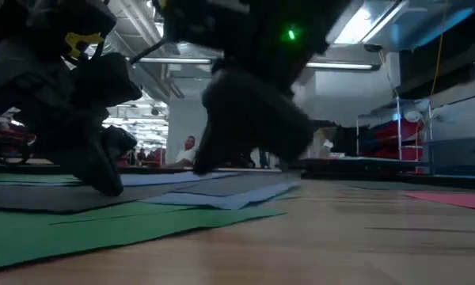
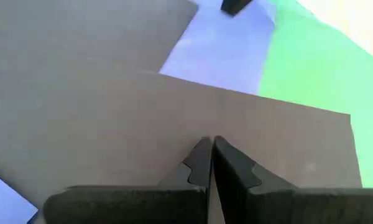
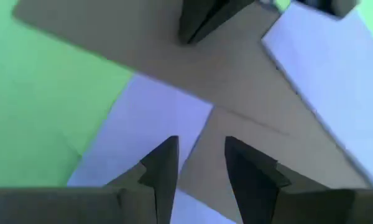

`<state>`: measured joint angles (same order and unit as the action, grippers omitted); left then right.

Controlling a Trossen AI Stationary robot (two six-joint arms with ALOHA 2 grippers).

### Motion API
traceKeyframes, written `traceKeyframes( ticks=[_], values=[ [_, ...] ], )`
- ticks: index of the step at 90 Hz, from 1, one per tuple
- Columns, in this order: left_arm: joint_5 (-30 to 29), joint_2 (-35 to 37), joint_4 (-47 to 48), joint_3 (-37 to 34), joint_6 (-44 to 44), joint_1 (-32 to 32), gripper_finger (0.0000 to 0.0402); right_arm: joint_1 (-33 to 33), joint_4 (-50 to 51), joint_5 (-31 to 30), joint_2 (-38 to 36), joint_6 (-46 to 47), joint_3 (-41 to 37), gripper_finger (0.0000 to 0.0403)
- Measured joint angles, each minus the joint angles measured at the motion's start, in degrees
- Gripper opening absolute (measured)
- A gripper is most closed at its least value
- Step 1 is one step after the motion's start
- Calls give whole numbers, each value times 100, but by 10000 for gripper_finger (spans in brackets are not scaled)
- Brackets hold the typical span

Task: Organize paper
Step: Stack the black paper on top of the other black paper on the table

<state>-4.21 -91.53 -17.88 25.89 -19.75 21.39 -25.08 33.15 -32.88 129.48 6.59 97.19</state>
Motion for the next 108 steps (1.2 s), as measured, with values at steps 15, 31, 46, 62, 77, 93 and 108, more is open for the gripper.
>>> traceKeyframes(
  ticks=[15, 31, 46, 62, 77, 93, 108],
  values=[
    [2, 0, 39, 0, -68, 0, 0, 0, 59, 76, -1, 3, 23, 122],
    [24, 0, 42, 0, -75, 0, 0, -28, 113, 377, -10, 66, -191, 122],
    [33, -2, 42, 0, -68, 0, 0, -39, 96, 393, -6, 63, -389, 122],
    [43, -2, 48, -2, -68, 0, 0, 28, -121, 284, -7, 63, -562, 122],
    [57, -2, 51, -2, -68, 0, 0, 144, -132, 1, -12, 70, -649, 122],
    [61, -2, 52, -2, -68, 0, 0, 202, -171, -361, 10, 68, -658, 122],
    [61, -2, 53, -2, -68, 0, 0, 232, -216, -470, 12, 63, -658, 122]
  ],
)
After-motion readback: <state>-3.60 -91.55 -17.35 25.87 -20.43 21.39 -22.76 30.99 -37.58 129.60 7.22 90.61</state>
